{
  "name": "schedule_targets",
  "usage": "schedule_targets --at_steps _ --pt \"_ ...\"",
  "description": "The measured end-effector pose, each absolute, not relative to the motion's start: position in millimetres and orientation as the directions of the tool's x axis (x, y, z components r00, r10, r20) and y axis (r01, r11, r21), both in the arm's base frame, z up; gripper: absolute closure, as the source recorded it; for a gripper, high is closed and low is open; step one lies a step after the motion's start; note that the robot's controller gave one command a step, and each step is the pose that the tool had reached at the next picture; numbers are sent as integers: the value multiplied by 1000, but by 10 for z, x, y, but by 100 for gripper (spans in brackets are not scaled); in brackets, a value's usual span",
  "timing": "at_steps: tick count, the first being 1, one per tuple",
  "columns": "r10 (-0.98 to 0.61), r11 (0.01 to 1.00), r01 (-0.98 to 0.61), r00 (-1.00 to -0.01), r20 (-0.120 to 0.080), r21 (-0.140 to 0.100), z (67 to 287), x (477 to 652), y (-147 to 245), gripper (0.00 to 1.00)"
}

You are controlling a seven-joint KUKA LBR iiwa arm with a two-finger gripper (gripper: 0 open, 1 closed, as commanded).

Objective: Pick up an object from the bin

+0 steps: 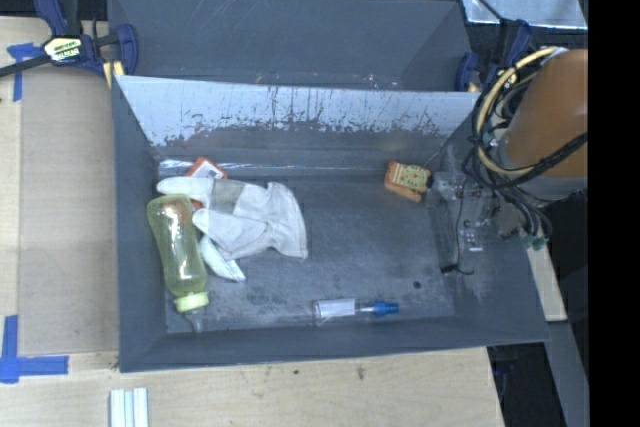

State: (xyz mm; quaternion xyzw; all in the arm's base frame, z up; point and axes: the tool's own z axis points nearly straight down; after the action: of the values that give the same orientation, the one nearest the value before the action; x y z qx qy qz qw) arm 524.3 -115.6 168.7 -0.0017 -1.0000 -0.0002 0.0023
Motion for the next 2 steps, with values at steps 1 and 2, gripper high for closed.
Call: schedule_targets --at_steps 1,2 --pt "1 1000 1 -1000 -3 -1 1730 5262 -1153 0" --pt "61 998 61 -998 -12 -2 1312 5748 -896 0"
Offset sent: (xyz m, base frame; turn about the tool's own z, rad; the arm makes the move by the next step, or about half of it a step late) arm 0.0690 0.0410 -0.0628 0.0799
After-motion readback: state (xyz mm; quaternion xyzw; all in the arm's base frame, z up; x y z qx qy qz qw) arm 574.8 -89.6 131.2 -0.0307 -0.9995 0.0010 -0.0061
